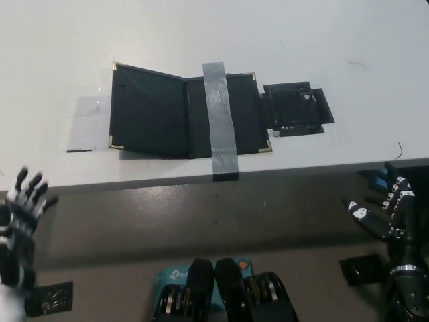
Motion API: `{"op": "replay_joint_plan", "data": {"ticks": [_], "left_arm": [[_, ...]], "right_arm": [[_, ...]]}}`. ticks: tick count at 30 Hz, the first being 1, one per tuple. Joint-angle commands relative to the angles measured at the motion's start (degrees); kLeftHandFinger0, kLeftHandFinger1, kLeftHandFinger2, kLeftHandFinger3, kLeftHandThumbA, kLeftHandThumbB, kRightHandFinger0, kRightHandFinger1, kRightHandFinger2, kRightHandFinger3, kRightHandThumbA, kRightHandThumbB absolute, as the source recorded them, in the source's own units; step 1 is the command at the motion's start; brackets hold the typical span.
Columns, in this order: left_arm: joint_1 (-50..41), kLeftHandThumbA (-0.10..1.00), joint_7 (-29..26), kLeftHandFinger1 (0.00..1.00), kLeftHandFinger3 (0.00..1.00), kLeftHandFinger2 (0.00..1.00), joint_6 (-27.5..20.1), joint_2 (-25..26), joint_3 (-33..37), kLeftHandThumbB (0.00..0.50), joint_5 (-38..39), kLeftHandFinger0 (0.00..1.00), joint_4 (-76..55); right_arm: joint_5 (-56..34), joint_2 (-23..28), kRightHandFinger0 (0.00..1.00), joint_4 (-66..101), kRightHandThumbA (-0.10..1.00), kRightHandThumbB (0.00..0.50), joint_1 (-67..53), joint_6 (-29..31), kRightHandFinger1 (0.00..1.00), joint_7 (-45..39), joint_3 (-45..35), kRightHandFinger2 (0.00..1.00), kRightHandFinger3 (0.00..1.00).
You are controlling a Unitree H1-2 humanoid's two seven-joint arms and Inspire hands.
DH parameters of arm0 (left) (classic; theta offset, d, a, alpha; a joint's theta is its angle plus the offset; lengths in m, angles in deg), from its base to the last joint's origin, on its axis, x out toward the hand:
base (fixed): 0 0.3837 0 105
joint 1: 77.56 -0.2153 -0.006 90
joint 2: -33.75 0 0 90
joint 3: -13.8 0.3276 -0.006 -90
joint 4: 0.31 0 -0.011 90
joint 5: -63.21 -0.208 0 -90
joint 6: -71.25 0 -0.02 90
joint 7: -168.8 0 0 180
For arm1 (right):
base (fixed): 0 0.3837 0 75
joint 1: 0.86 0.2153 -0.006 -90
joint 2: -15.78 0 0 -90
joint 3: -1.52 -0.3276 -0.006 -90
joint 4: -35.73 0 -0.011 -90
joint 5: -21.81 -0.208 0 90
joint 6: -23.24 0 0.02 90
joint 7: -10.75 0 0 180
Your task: The robot uses its left hand to push the cover of the diary kept in the middle of the desk towards the right to close it
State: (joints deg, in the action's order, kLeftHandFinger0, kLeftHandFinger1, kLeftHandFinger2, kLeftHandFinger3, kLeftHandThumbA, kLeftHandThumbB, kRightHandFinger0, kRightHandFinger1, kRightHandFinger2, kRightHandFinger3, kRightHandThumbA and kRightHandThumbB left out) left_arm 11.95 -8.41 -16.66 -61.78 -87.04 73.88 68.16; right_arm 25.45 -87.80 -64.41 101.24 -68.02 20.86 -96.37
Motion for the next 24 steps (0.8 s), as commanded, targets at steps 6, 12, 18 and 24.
{"op": "replay_joint_plan", "data": {"ticks": [6, 12, 18, 24], "left_arm": [[14.7, 1.00, -1.0, 1.00, 1.00, 1.00, 15.4, 5.3, -1.9, 0.253, 13.4, 1.00, -12.0], [22.0, 1.00, -1.4, 1.00, 1.00, 1.00, 20.7, 6.4, -5.0, 0.261, 18.2, 1.00, -4.2], [25.8, 1.00, -1.7, 1.00, 1.00, 1.00, 22.6, 7.1, -5.6, 0.259, 14.5, 1.00, 12.2], [27.5, 1.00, -2.5, 1.00, 1.00, 1.00, 20.9, 6.1, -5.6, 0.249, 12.6, 1.00, 21.9]], "right_arm": [[1.5, 0.7, 0.51, 0.3, 0.91, 0.070, 1.4, 2.7, 0.71, 1.3, 0.3, 0.82, 0.87], [1.6, 0.7, 0.51, 0.7, 0.92, 0.069, 0.9, 2.4, 0.71, 1.3, 0.6, 0.82, 0.88], [1.0, 0.6, 0.50, 0.6, 0.90, 0.060, 1.3, 2.2, 0.69, 1.3, 0.3, 0.82, 0.88], [0.7, 0.7, 0.50, 0.7, 0.91, 0.068, 1.4, 2.3, 0.69, 1.2, 0.2, 0.81, 0.87]]}}
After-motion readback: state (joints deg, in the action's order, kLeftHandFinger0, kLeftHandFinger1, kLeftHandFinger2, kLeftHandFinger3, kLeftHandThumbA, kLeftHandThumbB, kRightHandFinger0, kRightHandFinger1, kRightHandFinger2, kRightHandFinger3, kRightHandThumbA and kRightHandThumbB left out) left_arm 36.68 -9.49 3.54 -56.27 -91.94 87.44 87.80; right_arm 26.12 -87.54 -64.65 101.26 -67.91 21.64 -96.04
